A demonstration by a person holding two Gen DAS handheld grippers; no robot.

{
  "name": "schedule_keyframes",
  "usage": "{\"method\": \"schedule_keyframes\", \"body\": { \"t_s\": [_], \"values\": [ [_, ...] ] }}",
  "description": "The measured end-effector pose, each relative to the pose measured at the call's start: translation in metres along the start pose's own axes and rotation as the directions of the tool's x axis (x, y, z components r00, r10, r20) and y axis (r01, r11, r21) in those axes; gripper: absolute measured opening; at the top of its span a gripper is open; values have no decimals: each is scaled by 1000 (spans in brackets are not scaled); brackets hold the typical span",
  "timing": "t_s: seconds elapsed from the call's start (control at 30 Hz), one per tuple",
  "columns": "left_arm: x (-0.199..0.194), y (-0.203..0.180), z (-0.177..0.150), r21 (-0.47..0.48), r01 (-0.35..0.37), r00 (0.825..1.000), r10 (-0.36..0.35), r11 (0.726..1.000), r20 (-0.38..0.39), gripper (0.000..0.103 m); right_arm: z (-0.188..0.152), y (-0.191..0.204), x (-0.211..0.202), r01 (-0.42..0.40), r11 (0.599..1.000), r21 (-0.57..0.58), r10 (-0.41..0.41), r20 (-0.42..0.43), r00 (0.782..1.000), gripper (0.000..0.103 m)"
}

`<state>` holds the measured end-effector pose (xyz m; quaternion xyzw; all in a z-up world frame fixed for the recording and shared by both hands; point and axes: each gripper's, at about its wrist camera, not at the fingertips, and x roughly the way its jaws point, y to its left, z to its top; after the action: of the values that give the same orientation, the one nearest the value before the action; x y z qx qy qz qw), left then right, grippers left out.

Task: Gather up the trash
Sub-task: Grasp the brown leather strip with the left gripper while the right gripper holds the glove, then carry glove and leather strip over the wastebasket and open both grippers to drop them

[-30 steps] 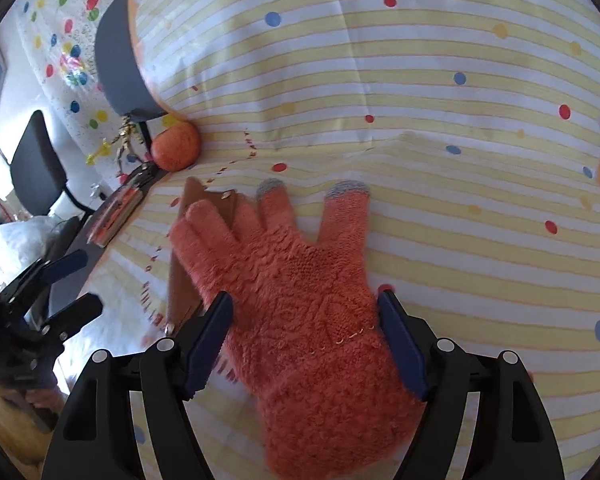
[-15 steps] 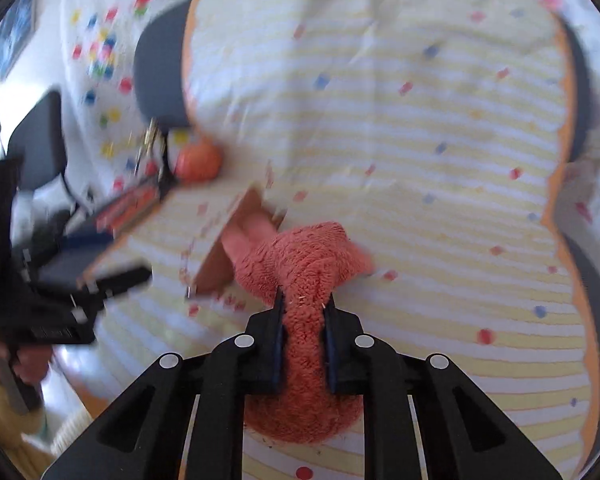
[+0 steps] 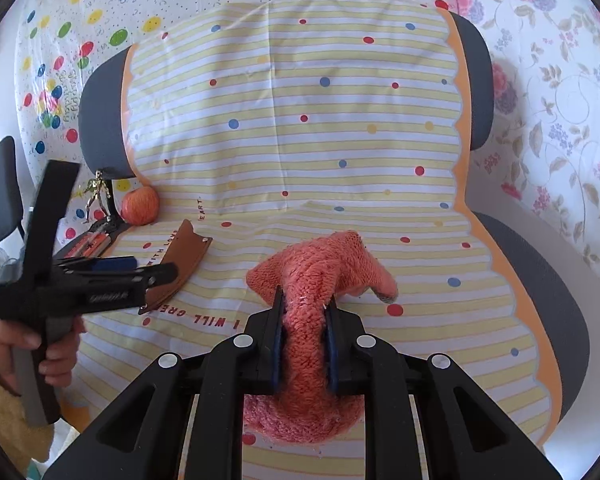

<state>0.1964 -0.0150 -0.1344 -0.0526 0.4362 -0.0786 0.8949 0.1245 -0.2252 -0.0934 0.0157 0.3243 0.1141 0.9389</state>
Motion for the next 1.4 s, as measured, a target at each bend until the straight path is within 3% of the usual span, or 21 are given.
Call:
{"method": "schedule_keyframes", "body": {
  "t_s": [0.07, 0.17, 0.23, 0.3, 0.33, 0.43, 0.63, 0.87, 1.1, 1.33, 1.4],
  "values": [
    [10, 3, 5, -20, -1, 1000, 1, 1000, -15, 75, -2, -1, 0, -8, 1000, 14, 8, 1, 1000, 18],
    [23, 1, 8, -16, -28, 999, 28, 999, -29, 67, -3, -4, 0, -18, 999, 29, 18, 3, 1000, 18],
    [24, 0, 12, -21, -29, 999, 28, 999, -20, 55, -3, -5, 0, -22, 999, 35, 22, 1, 1000, 18],
    [25, 0, 15, -26, -11, 1000, 11, 1000, -12, 37, -3, -7, 0, -29, 999, 43, 29, 2, 1000, 18],
    [25, -1, 17, -25, -7, 1000, 7, 1000, -9, 34, -4, -7, 0, -29, 999, 46, 29, 4, 1000, 18],
    [10, -4, 14, -33, 46, 998, -45, 998, 36, 10, -5, -8, -3, -31, 998, 48, 31, 10, 999, 18],
    [-48, -28, -16, 65, 81, 989, -89, 995, 120, 8, -2, -10, -20, -24, 998, 54, 22, 37, 999, 18],
    [-88, -71, -54, 205, 95, 986, -121, 974, 117, 8, -7, -9, -54, -8, 997, 81, 6, 31, 1000, 18],
    [-119, -124, -79, 330, 194, 966, -238, 924, 97, 8, -36, -28, -113, 101, 987, 126, -102, 6, 995, 19],
    [-143, -184, -95, 475, 286, 933, -355, 832, 61, 8, -76, -55, -179, 258, 944, 205, -258, -28, 966, 19],
    [-147, -194, -103, 481, 306, 922, -382, 822, 66, 8, -86, -63, -192, 289, 929, 233, -287, -43, 957, 20]
  ]
}}
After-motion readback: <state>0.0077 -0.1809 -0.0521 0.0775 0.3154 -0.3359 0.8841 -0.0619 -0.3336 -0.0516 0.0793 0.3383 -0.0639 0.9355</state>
